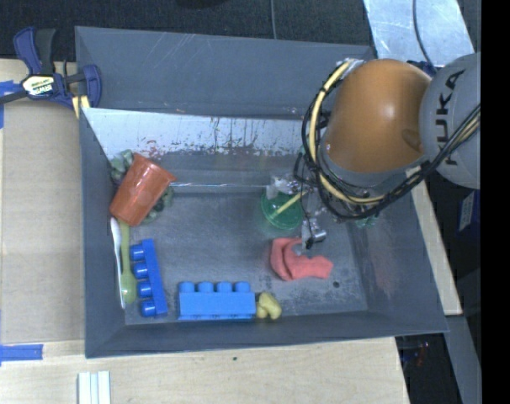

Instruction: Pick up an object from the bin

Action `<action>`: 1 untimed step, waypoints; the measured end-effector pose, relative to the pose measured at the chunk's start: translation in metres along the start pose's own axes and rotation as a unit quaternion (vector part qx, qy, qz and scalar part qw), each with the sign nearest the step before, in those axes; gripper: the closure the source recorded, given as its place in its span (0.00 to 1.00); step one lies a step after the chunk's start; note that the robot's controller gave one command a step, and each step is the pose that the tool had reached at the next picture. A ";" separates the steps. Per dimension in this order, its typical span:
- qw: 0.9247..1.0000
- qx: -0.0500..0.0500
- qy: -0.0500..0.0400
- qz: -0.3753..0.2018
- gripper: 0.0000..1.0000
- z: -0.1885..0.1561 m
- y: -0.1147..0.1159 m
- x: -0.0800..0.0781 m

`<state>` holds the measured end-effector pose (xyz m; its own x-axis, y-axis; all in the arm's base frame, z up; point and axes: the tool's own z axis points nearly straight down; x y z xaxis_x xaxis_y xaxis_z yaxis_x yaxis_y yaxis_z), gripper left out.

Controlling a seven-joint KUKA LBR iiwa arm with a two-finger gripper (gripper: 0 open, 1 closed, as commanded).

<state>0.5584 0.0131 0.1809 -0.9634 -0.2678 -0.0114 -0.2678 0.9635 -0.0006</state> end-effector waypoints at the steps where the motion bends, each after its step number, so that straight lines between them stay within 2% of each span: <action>1: 0.994 0.000 0.001 0.110 0.00 0.002 -0.016 0.028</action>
Offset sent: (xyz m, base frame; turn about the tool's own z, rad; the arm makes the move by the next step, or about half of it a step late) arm -0.0719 -0.0371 -0.0287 0.0883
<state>0.5357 -0.0100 0.1786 -0.9987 -0.0500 -0.0089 -0.0500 0.9988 0.0010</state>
